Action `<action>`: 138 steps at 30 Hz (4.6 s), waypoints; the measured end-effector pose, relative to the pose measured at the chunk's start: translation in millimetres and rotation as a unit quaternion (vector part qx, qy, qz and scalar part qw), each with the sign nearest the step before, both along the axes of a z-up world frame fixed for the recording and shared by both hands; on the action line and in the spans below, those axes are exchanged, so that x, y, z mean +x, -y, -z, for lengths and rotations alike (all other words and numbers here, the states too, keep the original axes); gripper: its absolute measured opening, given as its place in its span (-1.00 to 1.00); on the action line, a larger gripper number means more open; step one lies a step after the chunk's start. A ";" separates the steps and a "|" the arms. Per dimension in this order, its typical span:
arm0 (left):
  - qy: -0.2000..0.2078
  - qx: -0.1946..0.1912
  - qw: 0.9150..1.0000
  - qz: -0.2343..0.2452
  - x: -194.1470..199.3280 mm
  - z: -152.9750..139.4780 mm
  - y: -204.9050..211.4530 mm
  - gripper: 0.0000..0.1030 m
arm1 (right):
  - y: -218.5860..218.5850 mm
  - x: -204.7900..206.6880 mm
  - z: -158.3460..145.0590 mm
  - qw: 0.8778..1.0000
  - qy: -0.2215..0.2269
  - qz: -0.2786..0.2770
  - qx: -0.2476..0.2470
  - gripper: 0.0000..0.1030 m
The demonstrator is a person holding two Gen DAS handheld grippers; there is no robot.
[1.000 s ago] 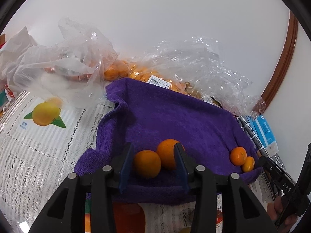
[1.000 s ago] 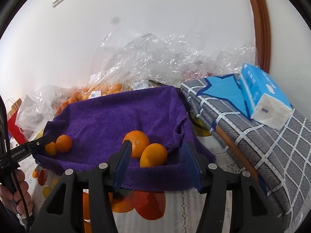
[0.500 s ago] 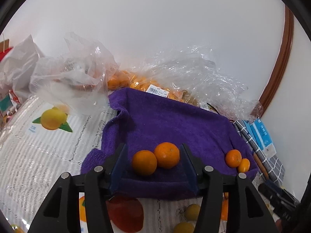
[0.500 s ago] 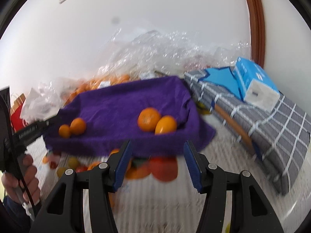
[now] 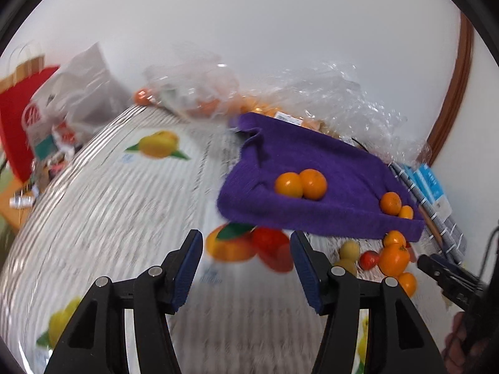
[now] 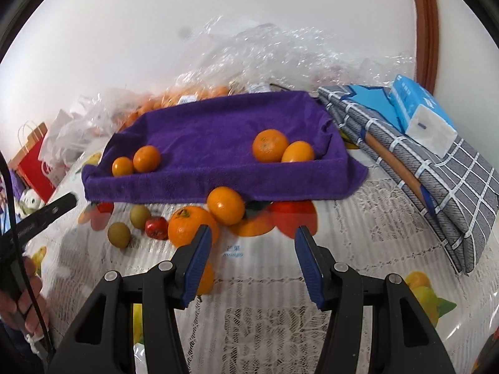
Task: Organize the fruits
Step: 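Grasp an orange with the right tool while the left tool grasps a yellow-green fruit, then carry the orange and yellow-green fruit over the purple towel and lower them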
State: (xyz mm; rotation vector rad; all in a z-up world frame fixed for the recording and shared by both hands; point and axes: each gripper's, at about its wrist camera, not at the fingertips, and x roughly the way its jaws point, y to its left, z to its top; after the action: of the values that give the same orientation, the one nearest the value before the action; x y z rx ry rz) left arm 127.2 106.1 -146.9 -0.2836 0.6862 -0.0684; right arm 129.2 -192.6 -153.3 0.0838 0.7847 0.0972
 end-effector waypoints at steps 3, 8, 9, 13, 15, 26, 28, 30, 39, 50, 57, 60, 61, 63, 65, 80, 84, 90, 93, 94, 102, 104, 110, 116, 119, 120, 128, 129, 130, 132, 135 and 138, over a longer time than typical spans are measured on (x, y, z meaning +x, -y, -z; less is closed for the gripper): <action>0.005 -0.017 1.000 -0.007 -5.8 1.2 -7.4 0.16 | -6.0 3.3 0.2 1.000 -0.001 -0.009 0.002 0.06; -0.019 -0.030 0.999 -0.009 4.4 8.3 -11.4 0.16 | -13.7 11.5 -7.1 1.000 0.023 -0.007 -0.009 -0.03; -0.021 -0.032 0.999 -0.010 4.2 9.1 -11.4 0.16 | -14.0 15.5 -7.8 1.000 0.024 -0.005 -0.012 -0.10; -0.020 -0.030 0.999 -0.009 4.2 9.4 -10.1 0.16 | -8.0 37.8 -2.8 1.000 -0.008 -0.013 0.015 -0.26; -0.020 -0.025 0.999 -0.008 4.8 9.3 -8.4 0.16 | -5.7 46.3 1.0 0.999 -0.024 -0.021 0.035 -0.26; -0.027 -0.029 0.999 0.001 9.8 11.8 -6.8 0.16 | 8.1 68.0 13.6 0.992 -0.058 -0.029 0.110 -0.36; -0.029 -0.032 0.999 0.000 10.0 12.2 -7.9 0.16 | 16.2 60.9 8.8 0.993 -0.052 -0.021 0.106 -0.36; -0.029 -0.033 0.999 0.000 10.1 12.4 -8.2 0.16 | 25.5 48.7 2.6 0.996 -0.038 -0.007 0.085 -0.36; -0.022 -0.018 0.999 0.017 8.7 10.0 0.0 0.16 | 41.9 5.7 16.9 0.999 -0.030 -0.003 0.021 -0.32; -0.007 -0.003 0.997 0.075 3.0 4.2 25.8 0.16 | 41.4 -5.1 14.6 1.000 -0.005 0.019 -0.001 -0.35; -0.045 0.038 0.990 0.132 14.0 6.1 87.4 0.16 | 48.5 -16.2 10.6 1.000 0.008 0.028 0.005 -0.35; -0.062 0.063 0.989 0.121 21.7 14.4 101.9 -0.04 | 52.8 -18.9 10.4 0.999 0.010 0.027 0.018 -0.35; -0.070 0.058 0.988 0.121 24.3 17.9 102.9 -0.24 | 53.9 -19.5 10.4 0.999 0.011 0.027 0.023 -0.35; -0.080 0.034 0.988 0.126 26.6 21.0 101.0 -0.50 | 57.9 -20.3 10.3 0.999 0.013 0.021 0.040 -0.35; -0.063 0.004 0.990 0.124 21.9 18.7 93.3 -0.50 | 59.7 -21.8 9.8 0.998 0.017 0.030 0.043 -0.35; -0.048 0.003 0.995 0.084 11.7 -4.7 70.9 -0.50 | 53.9 -23.4 6.6 0.999 0.021 0.024 0.024 -0.35; -0.041 -0.002 0.996 0.078 10.9 -13.3 65.3 -0.50 | 46.1 -23.3 -1.1 0.999 0.027 0.020 -0.012 -0.35; -0.028 -0.012 0.997 0.065 22.0 -29.5 55.3 -0.50 | 39.2 -11.5 -32.2 0.999 0.046 0.005 -0.007 -0.35; -0.021 -0.013 0.998 0.061 32.7 -38.8 51.8 -0.50 | 35.6 -0.5 -45.6 0.998 0.057 0.002 -0.006 -0.35; -0.017 -0.013 0.998 0.060 38.1 -43.0 51.4 -0.50 | 34.1 4.5 -50.7 0.998 0.064 0.000 -0.006 -0.35; 0.007 -0.018 0.998 0.059 74.7 -59.6 52.6 -0.50 | 21.0 49.7 -72.5 0.996 0.087 -0.011 -0.010 -0.35; 0.008 -0.015 0.998 0.055 86.7 -59.9 50.9 -0.50 | 19.4 59.3 -73.8 0.996 0.089 -0.013 -0.015 -0.35; -0.018 -0.010 0.999 0.040 121.9 -46.2 45.0 -0.50 | 23.2 96.0 -61.9 0.997 0.075 -0.009 -0.034 -0.35; -0.049 -0.003 0.998 0.037 149.9 -21.9 48.9 -0.50 | 36.8 130.2 -34.1 0.999 0.040 0.010 -0.027 -0.35; -0.055 -0.013 0.998 0.040 154.2 -13.3 49.9 -0.50 | 41.1 139.0 -21.6 1.000 0.023 0.013 -0.015 -0.35; -0.055 -0.013 0.998 0.042 153.4 -11.9 50.4 -0.50 | 41.7 140.8 -18.4 1.000 0.022 0.015 -0.016 -0.35; -0.049 -0.002 0.998 0.050 154.5 3.0 59.3 -0.50 | 41.2 148.1 -0.7 0.999 0.012 0.024 -0.018 -0.35; -0.050 0.000 0.997 0.050 154.3 3.9 59.3 -0.50 | 41.0 148.0 -0.7 0.999 0.015 0.025 -0.019 -0.35; -0.048 0.009 0.998 0.049 153.8 4.3 61.4 -0.50 | 41.0 147.8 -0.6 0.999 0.015 0.024 -0.019 -0.35; -0.046 0.015 0.998 0.050 152.6 3.7 62.9 -0.50 | 41.4 147.6 -1.0 0.999 0.016 0.023 -0.018 -0.35; -0.045 0.014 0.998 0.050 152.5 4.4 62.3 -0.50 | 43.5 145.5 0.1 0.999 0.016 0.025 -0.014 -0.34; -0.043 0.014 0.998 0.052 152.2 4.5 62.6 -0.50 | 46.0 142.8 0.4 0.999 0.017 0.026 -0.007 -0.34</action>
State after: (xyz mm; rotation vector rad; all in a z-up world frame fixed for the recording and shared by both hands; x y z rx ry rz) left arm 279.4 43.4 -151.5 -0.2256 0.7858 -0.1458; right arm 272.0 -238.6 -153.7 0.0895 0.7485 0.0439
